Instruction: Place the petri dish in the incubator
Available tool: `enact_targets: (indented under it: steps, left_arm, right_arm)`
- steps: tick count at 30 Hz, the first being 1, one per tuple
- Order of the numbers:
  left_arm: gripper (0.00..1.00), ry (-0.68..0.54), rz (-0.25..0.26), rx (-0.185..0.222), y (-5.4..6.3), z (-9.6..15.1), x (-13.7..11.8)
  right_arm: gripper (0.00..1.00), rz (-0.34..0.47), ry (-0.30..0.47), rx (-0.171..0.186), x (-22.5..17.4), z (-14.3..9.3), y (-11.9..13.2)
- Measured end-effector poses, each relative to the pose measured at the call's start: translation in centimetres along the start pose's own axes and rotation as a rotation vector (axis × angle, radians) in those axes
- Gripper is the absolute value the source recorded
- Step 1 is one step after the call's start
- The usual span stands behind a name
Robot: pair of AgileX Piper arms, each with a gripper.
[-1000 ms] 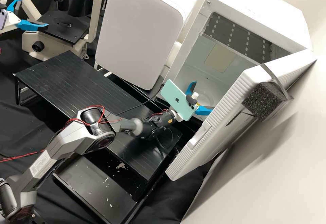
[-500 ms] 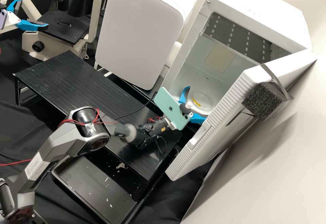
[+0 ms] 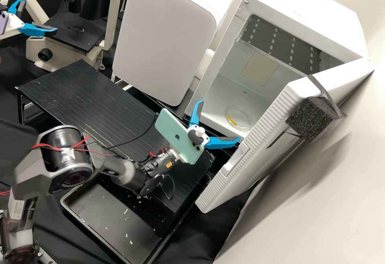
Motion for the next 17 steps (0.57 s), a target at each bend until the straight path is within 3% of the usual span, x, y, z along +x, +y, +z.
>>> enact_targets:
  steps: [6, 17]
  left_arm:
    - [1.00, 0.000, 0.000, 0.000, 0.0, 0.0, 0.0]
    - [1.00, 0.000, 0.000, 0.000, 0.0, 0.0, 0.0]
  right_arm:
    - [1.00, -0.004, -0.040, 0.026, -5.4, -2.2, 0.1]
    - [1.00, -0.049, -0.016, 0.128, -12.7, -5.9, -1.6]
